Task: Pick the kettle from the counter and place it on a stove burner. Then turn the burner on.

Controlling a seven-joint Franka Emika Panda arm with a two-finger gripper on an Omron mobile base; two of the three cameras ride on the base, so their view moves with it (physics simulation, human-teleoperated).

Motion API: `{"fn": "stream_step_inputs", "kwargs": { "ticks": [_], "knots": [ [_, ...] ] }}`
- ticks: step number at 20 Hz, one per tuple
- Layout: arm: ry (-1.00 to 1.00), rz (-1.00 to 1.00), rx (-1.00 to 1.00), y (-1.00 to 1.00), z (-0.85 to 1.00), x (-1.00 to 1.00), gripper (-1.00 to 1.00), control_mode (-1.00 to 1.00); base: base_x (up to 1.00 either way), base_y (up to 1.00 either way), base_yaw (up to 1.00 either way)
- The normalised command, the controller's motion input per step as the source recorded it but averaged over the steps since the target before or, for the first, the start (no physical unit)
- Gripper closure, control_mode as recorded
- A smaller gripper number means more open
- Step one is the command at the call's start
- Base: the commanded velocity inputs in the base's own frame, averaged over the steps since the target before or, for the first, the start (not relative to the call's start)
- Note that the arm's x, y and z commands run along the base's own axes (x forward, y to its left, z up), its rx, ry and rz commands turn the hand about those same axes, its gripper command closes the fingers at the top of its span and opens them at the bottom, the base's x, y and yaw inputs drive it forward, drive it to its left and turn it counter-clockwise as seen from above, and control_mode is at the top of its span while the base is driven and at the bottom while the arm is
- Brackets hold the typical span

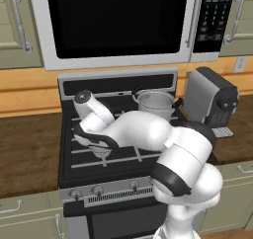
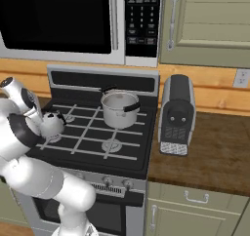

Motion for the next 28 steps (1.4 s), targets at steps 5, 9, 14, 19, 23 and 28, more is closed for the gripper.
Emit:
{"fn": "stream_step_inputs", "kwargs": {
  "ticks": [5, 9, 14, 19, 23, 28],
  "knots": [
    [0.0, 0.0, 0.0, 0.0, -0.09, -0.01, 1.0, -1.0, 0.0, 0.0, 0.0],
    [0.0, 0.0, 0.0, 0.0, 0.0, 0.0, -1.0, -1.0, 0.0, 0.0, 0.0],
    [0.0, 0.0, 0.0, 0.0, 0.0, 0.0, -1.0, -1.0, 0.0, 0.0, 0.0],
    [0.0, 0.0, 0.0, 0.0, 0.0, 0.0, -1.0, -1.0, 0.0, 0.0, 0.0],
    [-0.02, 0.0, 0.0, 0.0, 0.02, -0.16, -1.0, -1.0, 0.0, 0.0, 0.0],
    [-0.08, 0.0, 0.0, 0.0, 0.32, -0.53, -1.0, -1.0, 0.0, 0.0, 0.0]
  ]
}}
